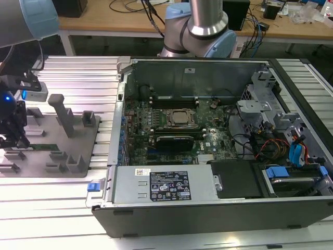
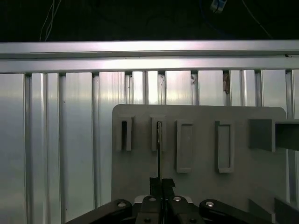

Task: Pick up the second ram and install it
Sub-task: 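Pick up the second ram and move it above second insertion slot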

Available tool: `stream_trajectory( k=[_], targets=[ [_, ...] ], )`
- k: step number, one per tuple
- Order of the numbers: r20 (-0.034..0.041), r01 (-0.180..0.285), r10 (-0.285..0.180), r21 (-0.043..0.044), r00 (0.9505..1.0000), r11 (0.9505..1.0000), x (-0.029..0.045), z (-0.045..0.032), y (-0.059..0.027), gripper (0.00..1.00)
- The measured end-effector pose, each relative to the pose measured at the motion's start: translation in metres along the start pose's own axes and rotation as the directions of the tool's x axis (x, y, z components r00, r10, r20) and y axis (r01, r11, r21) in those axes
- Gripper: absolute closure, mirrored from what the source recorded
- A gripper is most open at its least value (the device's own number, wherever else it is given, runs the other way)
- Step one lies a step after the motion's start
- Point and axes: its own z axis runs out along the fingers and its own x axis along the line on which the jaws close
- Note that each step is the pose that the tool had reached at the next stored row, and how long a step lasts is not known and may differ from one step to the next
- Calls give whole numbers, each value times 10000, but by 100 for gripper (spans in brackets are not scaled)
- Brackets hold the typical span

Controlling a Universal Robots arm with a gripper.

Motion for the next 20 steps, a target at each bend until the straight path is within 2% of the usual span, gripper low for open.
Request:
stream_trajectory(
  k=[3,8,11,13,14,15,20],
  targets=[
    [-3,-1,1,2,10000,10000,-5,-95,4,91],
    [-11,-1,1,1,10000,10000,-47,-356,12,91],
    [-10,-2,2,2,10000,10000,-55,-467,15,91],
    [-12,-3,3,1,10000,10000,-68,-589,19,91],
    [-11,-2,2,2,10000,10000,-77,-733,23,91],
    [-11,-2,2,1,10000,10000,-80,-793,25,91],
    [-11,-2,2,1,10000,10000,-89,-1006,31,91]
  ],
)
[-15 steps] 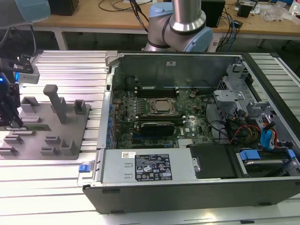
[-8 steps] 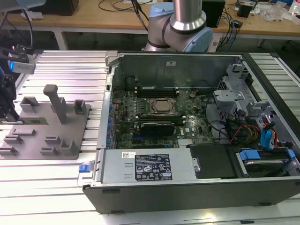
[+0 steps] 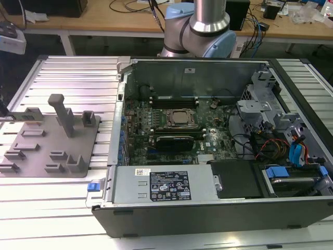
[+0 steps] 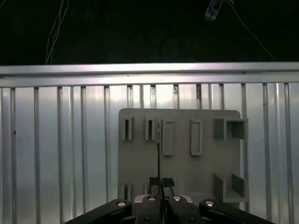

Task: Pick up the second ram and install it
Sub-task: 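Pick up the second ram and move it above second insertion slot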

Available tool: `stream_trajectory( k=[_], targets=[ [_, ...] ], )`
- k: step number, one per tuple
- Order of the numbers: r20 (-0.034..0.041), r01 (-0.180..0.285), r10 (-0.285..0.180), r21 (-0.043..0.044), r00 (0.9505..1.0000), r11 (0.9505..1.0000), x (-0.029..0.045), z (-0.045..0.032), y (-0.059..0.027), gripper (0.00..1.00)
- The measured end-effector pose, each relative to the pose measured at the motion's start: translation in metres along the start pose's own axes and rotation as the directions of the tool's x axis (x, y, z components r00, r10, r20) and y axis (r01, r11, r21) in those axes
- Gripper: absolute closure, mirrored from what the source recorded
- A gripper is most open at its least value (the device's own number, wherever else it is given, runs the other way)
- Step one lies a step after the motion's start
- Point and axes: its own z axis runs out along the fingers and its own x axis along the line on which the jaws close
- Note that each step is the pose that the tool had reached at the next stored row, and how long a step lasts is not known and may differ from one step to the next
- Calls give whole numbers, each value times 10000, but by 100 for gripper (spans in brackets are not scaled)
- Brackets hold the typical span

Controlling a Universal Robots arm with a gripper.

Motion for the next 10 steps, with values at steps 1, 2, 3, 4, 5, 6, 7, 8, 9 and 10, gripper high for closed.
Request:
stream_trajectory(
  k=[1,2,3,4,5,6,7,8,9,10],
  targets=[
    [1,-1,1,1,10000,10000,-6,-87,2,91],
    [0,0,0,1,10000,10000,-11,-156,4,91],
    [0,-2,2,-1,10000,10000,-23,-231,8,91],
    [1,0,0,1,10000,10000,-27,-269,8,91],
    [1,0,0,1,10000,10000,-33,-310,9,91],
    [1,0,0,1,10000,10000,-40,-365,11,91],
    [1,1,-1,3,10000,10000,-45,-405,12,91],
    [1,0,0,4,10000,10000,-49,-433,13,91],
    [1,1,-1,5,10000,10000,-51,-476,14,91],
    [0,0,0,4,10000,10000,-55,-561,17,91]
  ],
)
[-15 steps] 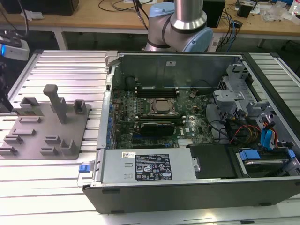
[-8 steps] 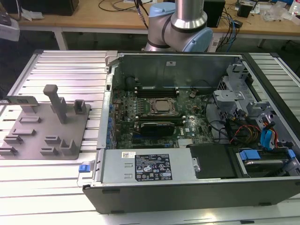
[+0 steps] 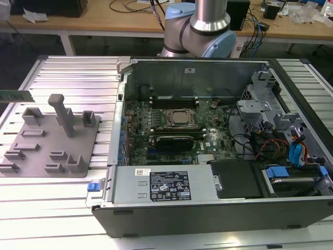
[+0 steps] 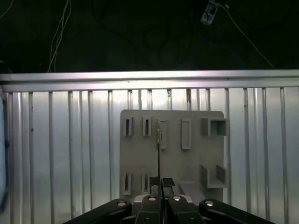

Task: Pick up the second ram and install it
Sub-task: 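Pick up the second ram and move it above second insertion slot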

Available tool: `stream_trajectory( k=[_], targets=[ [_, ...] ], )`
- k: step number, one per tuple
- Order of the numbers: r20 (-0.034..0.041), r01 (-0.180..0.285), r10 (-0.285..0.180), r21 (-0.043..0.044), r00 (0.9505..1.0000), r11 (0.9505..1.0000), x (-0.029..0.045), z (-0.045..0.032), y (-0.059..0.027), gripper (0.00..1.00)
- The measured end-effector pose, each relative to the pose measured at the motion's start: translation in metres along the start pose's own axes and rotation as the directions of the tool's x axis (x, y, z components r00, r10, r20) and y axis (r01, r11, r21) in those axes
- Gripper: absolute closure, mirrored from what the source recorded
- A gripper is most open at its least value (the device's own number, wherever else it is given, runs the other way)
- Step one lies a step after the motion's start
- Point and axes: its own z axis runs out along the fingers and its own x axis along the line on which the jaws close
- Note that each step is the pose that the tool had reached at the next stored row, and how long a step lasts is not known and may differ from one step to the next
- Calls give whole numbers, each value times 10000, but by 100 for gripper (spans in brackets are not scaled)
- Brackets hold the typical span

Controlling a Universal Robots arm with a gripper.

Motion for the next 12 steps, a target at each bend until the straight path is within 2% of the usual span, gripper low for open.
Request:
stream_trajectory(
  k=[2,8,12],
  targets=[
    [1,0,0,1,10000,10000,-3,-124,4,91],
    [0,0,0,-1,10000,10000,-3,-136,1,91],
    [0,0,0,-1,10000,10000,-5,-138,-87,91]
  ],
)
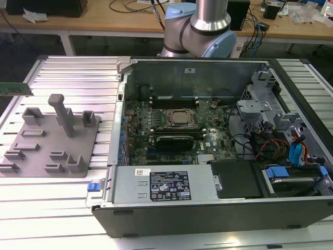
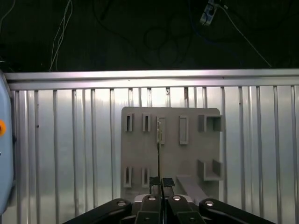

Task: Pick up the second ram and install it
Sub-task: 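Pick up the second ram and move it above second insertion slot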

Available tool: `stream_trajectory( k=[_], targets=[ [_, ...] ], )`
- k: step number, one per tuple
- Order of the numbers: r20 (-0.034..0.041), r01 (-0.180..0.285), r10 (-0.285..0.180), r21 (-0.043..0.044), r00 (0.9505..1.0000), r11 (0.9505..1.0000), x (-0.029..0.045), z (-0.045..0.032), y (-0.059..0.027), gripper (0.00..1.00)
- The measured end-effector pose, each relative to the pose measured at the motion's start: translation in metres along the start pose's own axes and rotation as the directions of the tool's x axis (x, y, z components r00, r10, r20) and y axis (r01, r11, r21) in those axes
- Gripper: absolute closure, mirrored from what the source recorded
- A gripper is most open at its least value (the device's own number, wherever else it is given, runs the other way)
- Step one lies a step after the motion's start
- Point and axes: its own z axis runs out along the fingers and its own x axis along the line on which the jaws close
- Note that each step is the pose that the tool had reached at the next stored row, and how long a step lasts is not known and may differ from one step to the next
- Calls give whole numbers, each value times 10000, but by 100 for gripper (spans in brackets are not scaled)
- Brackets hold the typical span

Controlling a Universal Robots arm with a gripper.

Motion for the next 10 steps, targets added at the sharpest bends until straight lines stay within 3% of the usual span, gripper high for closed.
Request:
stream_trajectory(
  k=[5,7,10],
  targets=[
    [0,1,-1,1,10000,10000,-9,-14,-432,91],
    [-2,0,0,-4,10000,10000,-11,-22,-493,91],
    [2,0,0,0,10000,10000,-12,-54,-495,91]
  ],
)
